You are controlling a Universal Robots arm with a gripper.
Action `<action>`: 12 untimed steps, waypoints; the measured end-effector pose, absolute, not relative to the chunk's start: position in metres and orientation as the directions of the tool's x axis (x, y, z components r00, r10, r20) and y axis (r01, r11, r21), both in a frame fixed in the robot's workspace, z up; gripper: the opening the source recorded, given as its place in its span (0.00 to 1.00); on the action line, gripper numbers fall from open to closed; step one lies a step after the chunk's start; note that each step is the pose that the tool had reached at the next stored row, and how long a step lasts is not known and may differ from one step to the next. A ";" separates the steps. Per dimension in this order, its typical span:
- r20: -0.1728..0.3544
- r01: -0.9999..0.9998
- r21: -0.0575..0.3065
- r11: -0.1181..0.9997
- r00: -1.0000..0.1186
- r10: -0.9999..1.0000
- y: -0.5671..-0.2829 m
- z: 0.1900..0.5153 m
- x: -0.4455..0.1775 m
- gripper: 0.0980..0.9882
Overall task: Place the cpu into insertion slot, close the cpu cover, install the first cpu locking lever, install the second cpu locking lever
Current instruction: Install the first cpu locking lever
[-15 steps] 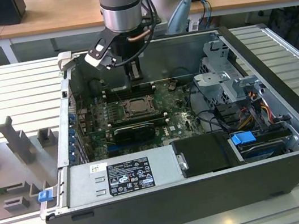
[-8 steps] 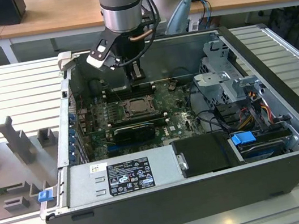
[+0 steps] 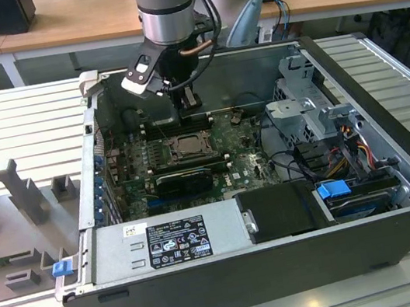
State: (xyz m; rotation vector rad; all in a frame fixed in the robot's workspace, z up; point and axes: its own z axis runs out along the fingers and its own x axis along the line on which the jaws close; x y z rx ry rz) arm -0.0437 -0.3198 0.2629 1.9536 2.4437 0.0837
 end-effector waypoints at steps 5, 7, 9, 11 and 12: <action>0.022 0.958 0.048 0.282 -0.283 0.959 -0.320 0.263 -0.044 0.01; 0.021 0.943 0.048 0.328 -0.329 0.944 -0.320 0.263 -0.044 0.01; 0.021 0.930 0.048 0.364 -0.365 0.931 -0.320 0.263 -0.044 0.01; 0.020 0.904 0.048 0.424 -0.425 0.905 -0.320 0.263 -0.044 0.01; 0.020 0.894 0.048 0.446 -0.447 0.894 -0.320 0.263 -0.044 0.01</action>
